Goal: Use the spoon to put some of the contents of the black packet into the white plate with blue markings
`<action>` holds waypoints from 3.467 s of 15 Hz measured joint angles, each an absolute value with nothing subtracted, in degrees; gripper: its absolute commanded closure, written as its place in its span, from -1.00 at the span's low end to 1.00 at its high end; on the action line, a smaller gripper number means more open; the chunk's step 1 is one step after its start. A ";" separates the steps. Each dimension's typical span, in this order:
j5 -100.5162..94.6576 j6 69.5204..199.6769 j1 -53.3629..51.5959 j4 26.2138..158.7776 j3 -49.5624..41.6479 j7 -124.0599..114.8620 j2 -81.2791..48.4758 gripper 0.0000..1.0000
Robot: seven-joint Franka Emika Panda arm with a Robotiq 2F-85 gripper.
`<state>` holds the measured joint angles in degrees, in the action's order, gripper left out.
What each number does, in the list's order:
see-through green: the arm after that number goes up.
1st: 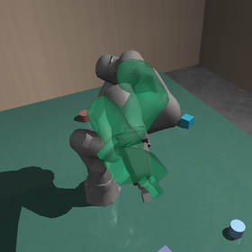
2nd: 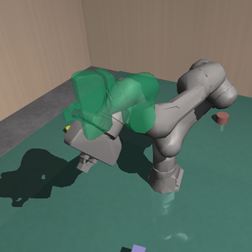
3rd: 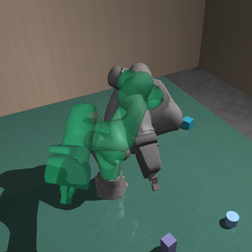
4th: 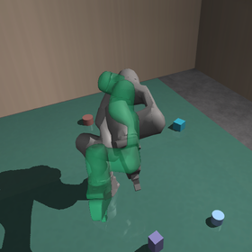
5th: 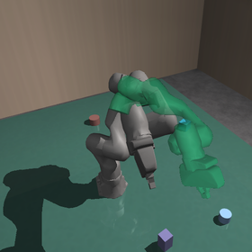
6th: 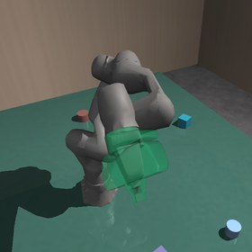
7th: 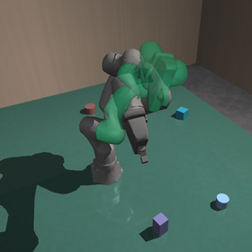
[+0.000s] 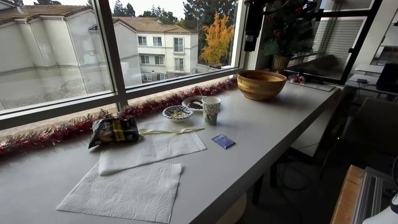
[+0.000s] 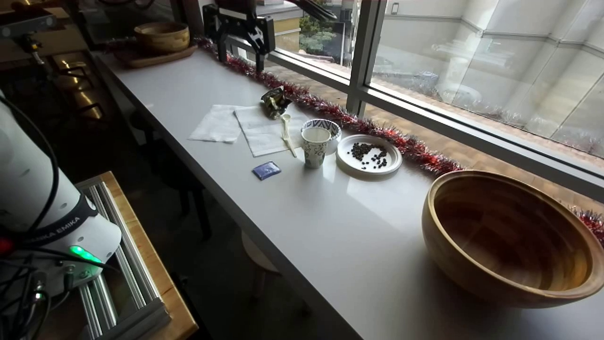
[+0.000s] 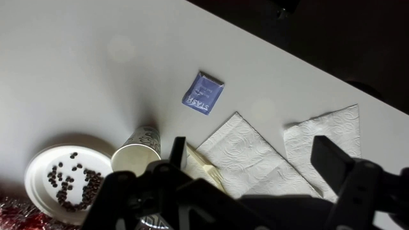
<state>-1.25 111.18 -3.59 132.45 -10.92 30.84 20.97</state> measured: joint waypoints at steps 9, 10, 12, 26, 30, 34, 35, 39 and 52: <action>-2.44 137.71 -5.59 129.51 -2.80 43.66 0.67 -1.00; -2.44 142.34 -5.47 129.48 -2.33 43.78 -1.58 -1.00; -1.57 151.02 -4.80 129.27 -1.66 43.79 -6.20 -1.00; 9.54 159.42 1.02 125.85 6.44 52.29 -16.83 -1.00; 9.32 159.42 1.67 125.14 7.82 52.11 -18.04 -1.00; 8.74 159.68 2.07 122.39 8.62 52.14 -21.31 -1.00; 8.74 159.96 2.59 121.54 9.08 52.25 -22.36 -1.00; 8.74 163.38 5.64 117.83 11.97 53.96 -27.79 -1.00; 2.48 168.93 9.27 107.17 18.64 54.66 -43.73 0.23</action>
